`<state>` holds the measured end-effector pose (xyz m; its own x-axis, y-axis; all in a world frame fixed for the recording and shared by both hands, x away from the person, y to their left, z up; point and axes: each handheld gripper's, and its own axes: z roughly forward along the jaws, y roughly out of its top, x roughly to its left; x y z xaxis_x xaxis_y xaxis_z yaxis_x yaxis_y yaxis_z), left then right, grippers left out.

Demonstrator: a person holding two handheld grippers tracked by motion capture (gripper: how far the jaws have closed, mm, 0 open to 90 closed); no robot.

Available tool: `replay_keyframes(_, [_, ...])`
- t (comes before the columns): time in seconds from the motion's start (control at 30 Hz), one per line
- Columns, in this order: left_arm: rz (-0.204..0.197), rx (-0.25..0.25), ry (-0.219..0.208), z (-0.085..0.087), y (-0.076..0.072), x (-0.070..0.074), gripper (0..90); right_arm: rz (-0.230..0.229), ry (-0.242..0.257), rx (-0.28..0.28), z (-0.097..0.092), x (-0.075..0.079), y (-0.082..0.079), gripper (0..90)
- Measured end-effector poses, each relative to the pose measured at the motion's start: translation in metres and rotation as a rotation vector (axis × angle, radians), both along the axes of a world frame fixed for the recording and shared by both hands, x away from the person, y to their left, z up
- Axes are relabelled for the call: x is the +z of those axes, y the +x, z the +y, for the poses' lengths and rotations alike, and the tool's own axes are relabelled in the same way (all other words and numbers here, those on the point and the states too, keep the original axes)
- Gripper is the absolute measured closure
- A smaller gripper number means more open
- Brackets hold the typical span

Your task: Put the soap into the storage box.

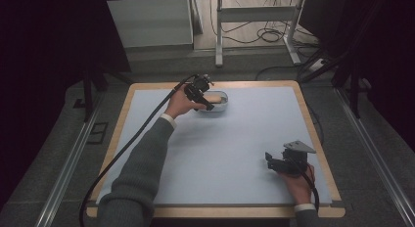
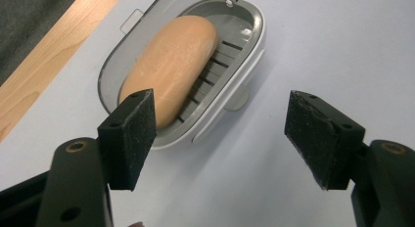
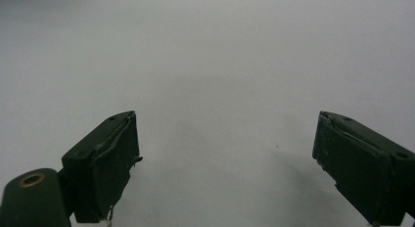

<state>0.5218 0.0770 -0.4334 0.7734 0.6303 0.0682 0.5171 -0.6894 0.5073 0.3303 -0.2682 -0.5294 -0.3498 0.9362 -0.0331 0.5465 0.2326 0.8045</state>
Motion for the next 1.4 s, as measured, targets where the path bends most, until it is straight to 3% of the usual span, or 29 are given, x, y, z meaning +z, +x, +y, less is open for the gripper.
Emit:
replay_keyframes(0.43, [-0.039,0.002,-0.061,0.033,-0.057,0.004,23.3,-0.003,-0.007,-0.004,0.001,0.000,0.000,10.3])
replay_keyframes(0.7, [-0.064,0.034,-0.139,0.061,-0.102,-0.003,21.0,-0.003,-0.010,-0.006,0.001,0.000,0.000,10.3])
replay_keyframes(1.0, [-0.077,0.093,-0.220,0.095,-0.145,-0.028,19.8,-0.005,-0.010,-0.008,0.001,0.000,0.000,10.2])
replay_keyframes(1.2, [-0.042,0.148,-0.270,0.116,-0.168,-0.053,19.8,-0.007,-0.011,-0.010,0.001,0.000,0.000,10.3])
replay_keyframes(1.4, [-0.036,0.206,-0.276,0.133,-0.184,-0.071,20.0,-0.007,-0.013,-0.009,0.001,0.000,0.000,10.3])
